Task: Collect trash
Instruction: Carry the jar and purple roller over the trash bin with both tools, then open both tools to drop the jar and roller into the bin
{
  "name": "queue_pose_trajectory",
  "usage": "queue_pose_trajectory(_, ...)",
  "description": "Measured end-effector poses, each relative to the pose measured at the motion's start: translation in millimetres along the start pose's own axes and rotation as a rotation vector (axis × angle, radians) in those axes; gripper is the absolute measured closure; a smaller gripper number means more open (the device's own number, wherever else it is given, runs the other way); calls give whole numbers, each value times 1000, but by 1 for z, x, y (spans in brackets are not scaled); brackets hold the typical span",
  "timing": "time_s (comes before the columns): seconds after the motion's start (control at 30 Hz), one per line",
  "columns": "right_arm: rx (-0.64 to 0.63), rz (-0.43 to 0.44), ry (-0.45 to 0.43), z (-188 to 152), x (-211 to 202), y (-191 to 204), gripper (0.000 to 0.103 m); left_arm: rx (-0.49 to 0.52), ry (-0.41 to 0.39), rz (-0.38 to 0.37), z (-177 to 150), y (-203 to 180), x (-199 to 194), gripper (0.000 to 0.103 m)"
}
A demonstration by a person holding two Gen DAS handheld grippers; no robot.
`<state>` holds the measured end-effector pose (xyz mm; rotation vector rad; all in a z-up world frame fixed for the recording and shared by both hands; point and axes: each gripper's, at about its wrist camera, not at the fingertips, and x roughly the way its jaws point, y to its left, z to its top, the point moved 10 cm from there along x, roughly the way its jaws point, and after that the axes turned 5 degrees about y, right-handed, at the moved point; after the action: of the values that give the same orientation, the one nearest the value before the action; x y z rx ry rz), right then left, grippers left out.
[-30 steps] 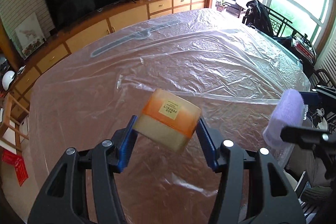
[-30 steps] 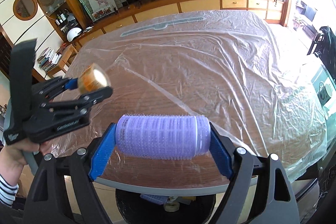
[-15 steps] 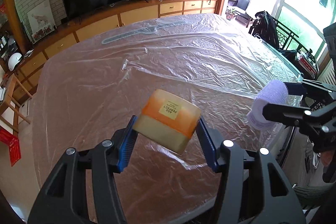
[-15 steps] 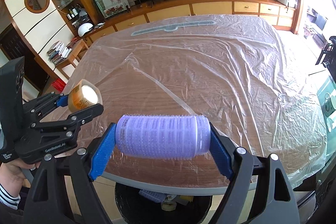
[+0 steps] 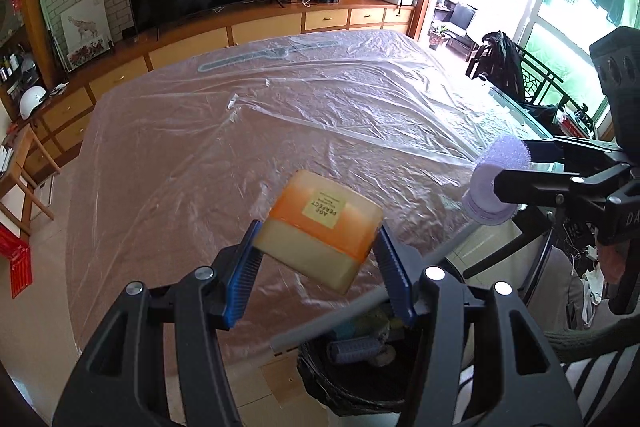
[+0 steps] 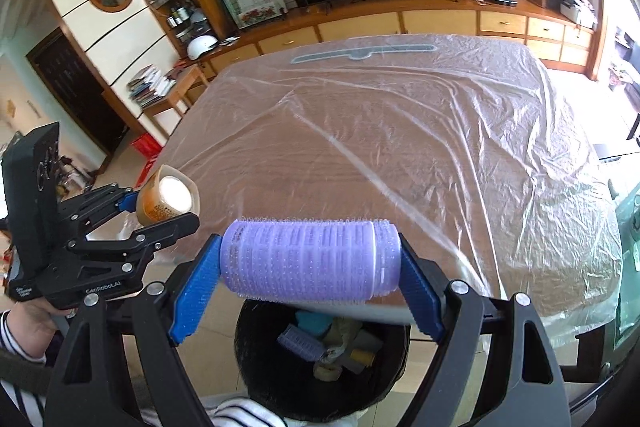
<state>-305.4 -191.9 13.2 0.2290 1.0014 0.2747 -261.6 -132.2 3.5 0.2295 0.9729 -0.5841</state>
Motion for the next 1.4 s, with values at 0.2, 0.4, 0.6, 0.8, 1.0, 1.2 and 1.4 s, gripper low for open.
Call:
queue_pose_trajectory(0.2, -43, 16, 29, -23, -11, 8, 22, 11, 3, -11, -19, -15, -16, 47)
queue_pose_trajectory(0.4, -52, 36, 77, -50, -11, 12, 22, 40, 22, -24, -42, -34, -23, 47)
queue_pose_trajectory(0.6, -67, 18, 116, -73, -5, 13, 22, 81, 69, -44, -68, -55, -18, 47)
queue_pose_trajectory(0.8, -67, -32, 151, -90, 14, 6, 22, 108, 129, -53, -91, -62, 2, 47)
queue_pose_trajectory(1.0, -57, -76, 189, -101, 41, 2, 22, 148, 182, -47, -109, -67, 26, 47)
queue_pose_trajectory(1.2, -27, -93, 208, -106, 64, -2, 22, 173, 222, -37, -118, -68, 49, 47)
queue_pose_trajectory(1.4, 8, -112, 217, -108, 79, -9, 22, 177, 245, -31, -121, -65, 66, 47)
